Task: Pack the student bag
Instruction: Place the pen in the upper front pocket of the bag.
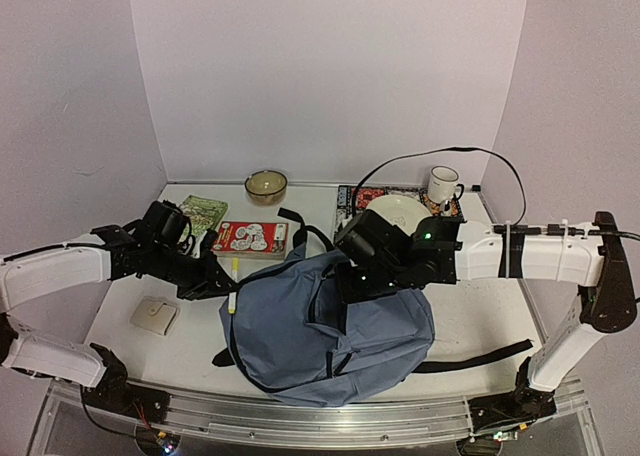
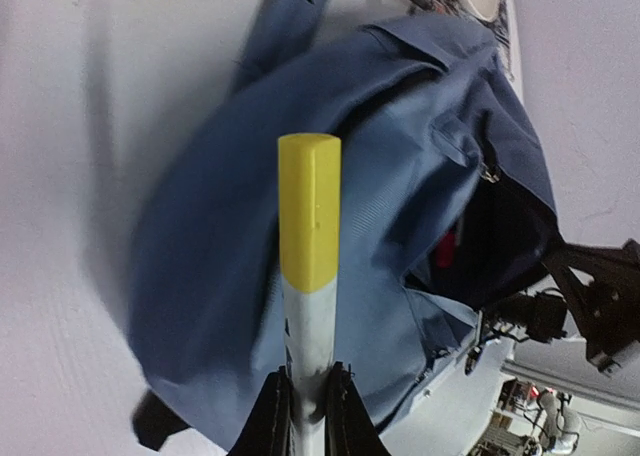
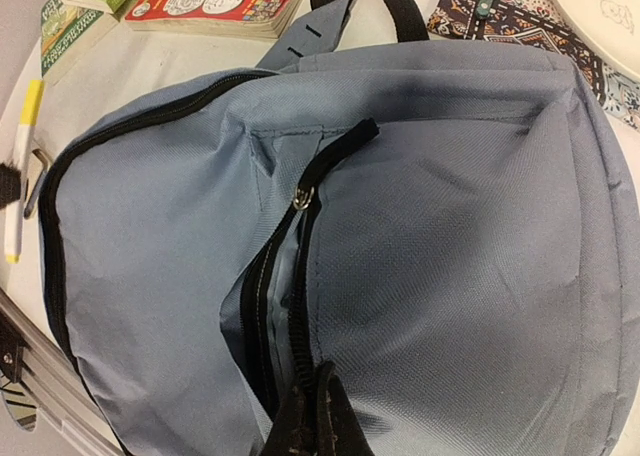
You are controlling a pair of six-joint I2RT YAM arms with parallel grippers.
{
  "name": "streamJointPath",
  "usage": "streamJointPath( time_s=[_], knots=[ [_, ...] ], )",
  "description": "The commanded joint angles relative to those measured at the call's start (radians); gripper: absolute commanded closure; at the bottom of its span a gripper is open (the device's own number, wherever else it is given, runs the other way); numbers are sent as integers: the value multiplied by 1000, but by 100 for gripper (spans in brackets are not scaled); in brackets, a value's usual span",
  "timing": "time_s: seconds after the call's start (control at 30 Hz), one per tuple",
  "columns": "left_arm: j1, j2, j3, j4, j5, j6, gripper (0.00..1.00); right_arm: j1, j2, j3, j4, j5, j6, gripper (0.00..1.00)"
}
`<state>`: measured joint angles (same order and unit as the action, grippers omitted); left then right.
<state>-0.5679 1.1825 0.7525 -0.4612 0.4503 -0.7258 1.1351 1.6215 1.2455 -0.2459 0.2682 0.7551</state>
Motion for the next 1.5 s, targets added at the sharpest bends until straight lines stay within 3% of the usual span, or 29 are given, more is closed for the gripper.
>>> streamJointPath(
  time_s=[0.0, 0.17, 0.3, 0.47, 0.57, 0.67, 1.07, 1.47],
  knots=[
    [-83, -84, -39, 85, 1, -132, 100, 8, 8, 52, 19, 3, -8, 100],
    [-131, -122, -55, 123, 0, -183, 100, 7, 15, 59, 20, 0, -8, 100],
    [-233, -104, -50, 222, -8, -253, 100, 8, 24, 68, 20, 0, -12, 100],
    [-403, 29, -22, 373, -94, -315, 100, 8, 35, 87, 20, -7, -18, 100],
    [-444, 117, 5, 436, -104, -327, 100, 7, 31, 86, 20, -8, -16, 100],
    [-459, 206, 48, 511, -88, -336, 100, 7, 28, 81, 20, -11, -15, 100],
    [-463, 484, 230, 536, 16, -314, 100, 8, 16, 78, 24, -21, -14, 100],
    [-447, 500, 274, 516, -101, -334, 100, 12, -10, 60, 36, -19, -13, 100]
  ],
)
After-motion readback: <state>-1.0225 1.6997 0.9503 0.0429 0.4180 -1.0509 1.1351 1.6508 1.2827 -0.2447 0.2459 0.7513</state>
